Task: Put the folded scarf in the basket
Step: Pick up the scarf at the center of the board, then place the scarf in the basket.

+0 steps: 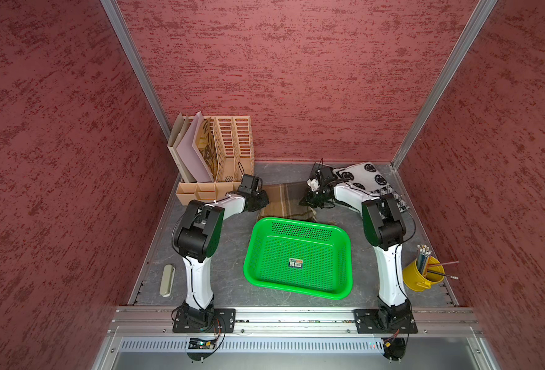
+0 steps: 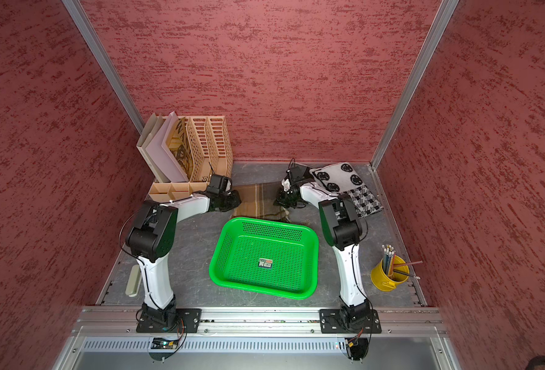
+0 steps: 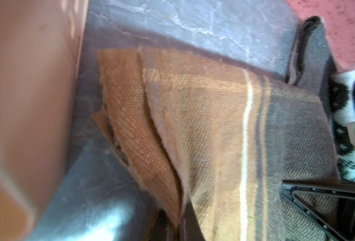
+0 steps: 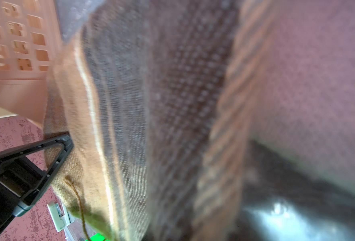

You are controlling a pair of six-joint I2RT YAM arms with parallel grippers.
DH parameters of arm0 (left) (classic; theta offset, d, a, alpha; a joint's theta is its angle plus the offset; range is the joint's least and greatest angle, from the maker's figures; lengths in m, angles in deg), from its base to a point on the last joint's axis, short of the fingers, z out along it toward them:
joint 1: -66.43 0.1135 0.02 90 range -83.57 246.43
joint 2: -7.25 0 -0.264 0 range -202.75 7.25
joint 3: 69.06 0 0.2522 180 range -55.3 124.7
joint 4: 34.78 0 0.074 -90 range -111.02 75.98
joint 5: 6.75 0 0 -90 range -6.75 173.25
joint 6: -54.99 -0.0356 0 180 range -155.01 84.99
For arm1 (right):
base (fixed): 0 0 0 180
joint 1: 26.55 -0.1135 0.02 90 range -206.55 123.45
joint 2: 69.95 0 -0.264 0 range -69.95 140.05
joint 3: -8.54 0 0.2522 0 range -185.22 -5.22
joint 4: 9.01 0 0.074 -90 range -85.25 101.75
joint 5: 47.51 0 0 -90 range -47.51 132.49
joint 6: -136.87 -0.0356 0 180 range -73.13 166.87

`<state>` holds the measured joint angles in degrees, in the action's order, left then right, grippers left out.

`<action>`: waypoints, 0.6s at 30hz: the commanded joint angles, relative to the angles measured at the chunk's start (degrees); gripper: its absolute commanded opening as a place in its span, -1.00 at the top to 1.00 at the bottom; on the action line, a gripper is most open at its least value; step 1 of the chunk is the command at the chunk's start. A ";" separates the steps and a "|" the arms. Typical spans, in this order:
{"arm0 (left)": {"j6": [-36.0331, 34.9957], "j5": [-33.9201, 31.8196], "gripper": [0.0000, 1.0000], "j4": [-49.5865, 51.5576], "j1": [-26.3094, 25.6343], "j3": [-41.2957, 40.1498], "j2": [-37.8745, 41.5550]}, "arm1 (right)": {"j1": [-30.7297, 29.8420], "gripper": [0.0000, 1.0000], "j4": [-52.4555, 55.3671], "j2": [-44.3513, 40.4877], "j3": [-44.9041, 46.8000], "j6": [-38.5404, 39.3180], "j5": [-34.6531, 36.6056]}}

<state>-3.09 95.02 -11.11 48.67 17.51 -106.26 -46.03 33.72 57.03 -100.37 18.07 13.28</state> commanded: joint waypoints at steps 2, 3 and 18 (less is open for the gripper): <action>1.72 1.96 1.00 0.99 -0.43 -1.10 4.90 | -0.95 1.00 -1.13 -7.07 2.42 -0.95 1.87; 1.97 2.22 1.00 0.99 -0.43 -1.19 5.52 | -0.95 1.00 -1.28 -8.17 2.92 -1.24 2.37; 1.88 1.62 1.00 7.60 -0.86 5.00 14.08 | -1.26 1.00 1.71 -19.83 4.48 -2.57 7.23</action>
<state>-0.75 96.68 -6.10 48.25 19.15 -95.71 -46.97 34.75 40.62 -95.89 16.24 17.93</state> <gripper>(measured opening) 0.062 0.098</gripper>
